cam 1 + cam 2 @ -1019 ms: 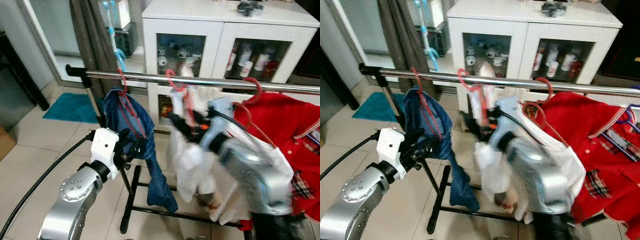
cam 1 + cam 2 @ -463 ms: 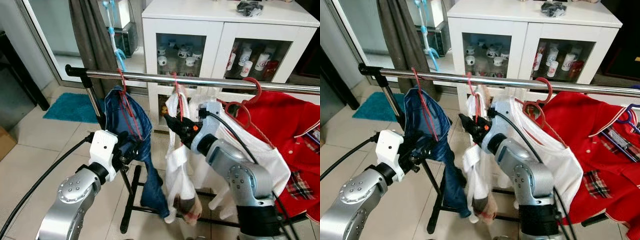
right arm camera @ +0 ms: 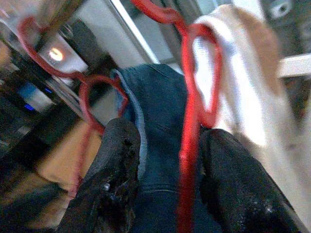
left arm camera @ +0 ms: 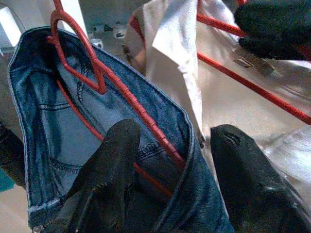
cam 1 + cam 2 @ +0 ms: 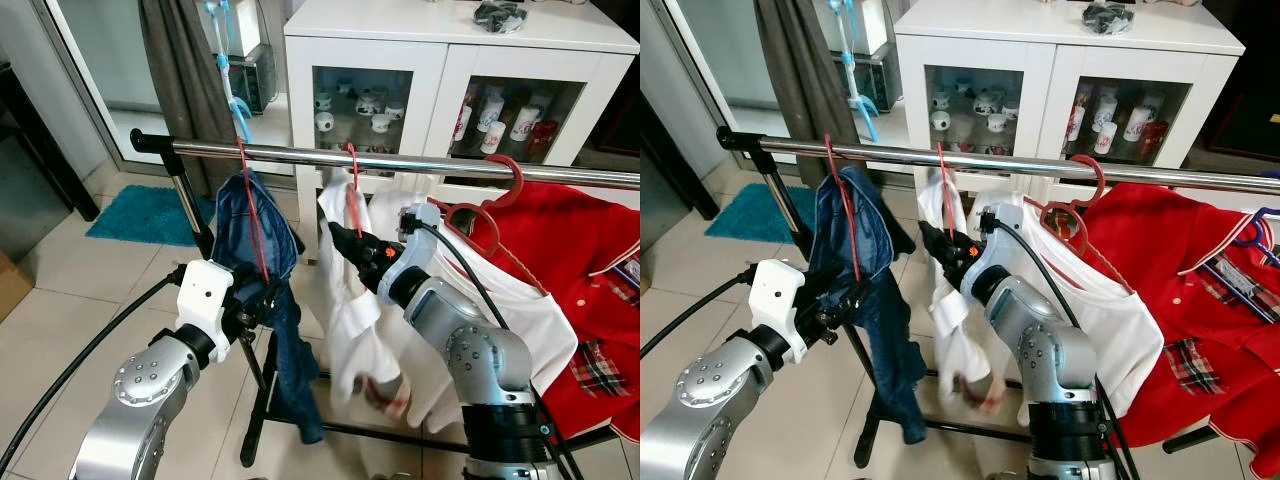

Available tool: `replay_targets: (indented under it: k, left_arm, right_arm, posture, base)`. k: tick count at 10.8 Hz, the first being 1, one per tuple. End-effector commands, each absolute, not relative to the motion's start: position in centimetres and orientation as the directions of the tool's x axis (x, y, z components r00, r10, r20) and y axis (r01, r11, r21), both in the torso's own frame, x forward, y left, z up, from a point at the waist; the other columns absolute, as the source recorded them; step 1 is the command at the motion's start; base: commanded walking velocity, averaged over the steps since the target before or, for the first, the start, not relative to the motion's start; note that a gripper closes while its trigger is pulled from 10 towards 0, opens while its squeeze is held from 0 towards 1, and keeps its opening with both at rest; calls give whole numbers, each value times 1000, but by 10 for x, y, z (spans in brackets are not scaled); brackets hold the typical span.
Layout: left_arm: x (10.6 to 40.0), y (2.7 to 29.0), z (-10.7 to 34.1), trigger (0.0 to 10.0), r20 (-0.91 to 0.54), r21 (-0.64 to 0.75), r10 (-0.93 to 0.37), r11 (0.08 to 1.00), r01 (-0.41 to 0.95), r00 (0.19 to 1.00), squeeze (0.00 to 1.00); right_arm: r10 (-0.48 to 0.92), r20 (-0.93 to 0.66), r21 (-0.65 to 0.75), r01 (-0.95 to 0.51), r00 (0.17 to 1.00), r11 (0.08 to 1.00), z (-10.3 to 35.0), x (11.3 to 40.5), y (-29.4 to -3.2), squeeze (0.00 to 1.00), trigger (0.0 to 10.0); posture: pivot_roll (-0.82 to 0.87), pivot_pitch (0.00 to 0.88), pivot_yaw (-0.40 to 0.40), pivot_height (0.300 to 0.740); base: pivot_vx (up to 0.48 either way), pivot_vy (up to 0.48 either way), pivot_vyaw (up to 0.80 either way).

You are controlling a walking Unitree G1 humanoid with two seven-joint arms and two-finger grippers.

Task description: Hang hanger

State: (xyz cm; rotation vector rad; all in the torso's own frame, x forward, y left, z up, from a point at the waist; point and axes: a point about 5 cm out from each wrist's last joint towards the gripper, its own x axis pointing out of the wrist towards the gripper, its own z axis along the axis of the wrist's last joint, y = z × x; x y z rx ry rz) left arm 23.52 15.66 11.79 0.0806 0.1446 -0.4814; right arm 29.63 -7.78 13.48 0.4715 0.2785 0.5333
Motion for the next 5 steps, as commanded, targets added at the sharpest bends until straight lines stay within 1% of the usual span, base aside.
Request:
replay_targets:
  k: [1,4,5]
  left_arm:
    - [234,159,119,10000,-166,63,-445,886,459,880,0]
    - [232,159,117,10000,-175,67,-447,883,464,877,0]
    - [230,160,116,10000,-181,69,-447,883,464,876,0]
  right_arm:
    - [507,-137,447,-404,851,798,133,300,-78,1000,10000]
    - [463,-36,335,-426,886,840,140,299,-83,1000,10000]
    - [451,9,217,-442,892,870,144,295,-86,1000,10000]
  posture:
    - [21,0,62,740]
    - [27,0,60,740]
    - [29,0,59,740]
  base:
    - [0,0,0]
    - [0,0,0]
    - [0,0,0]
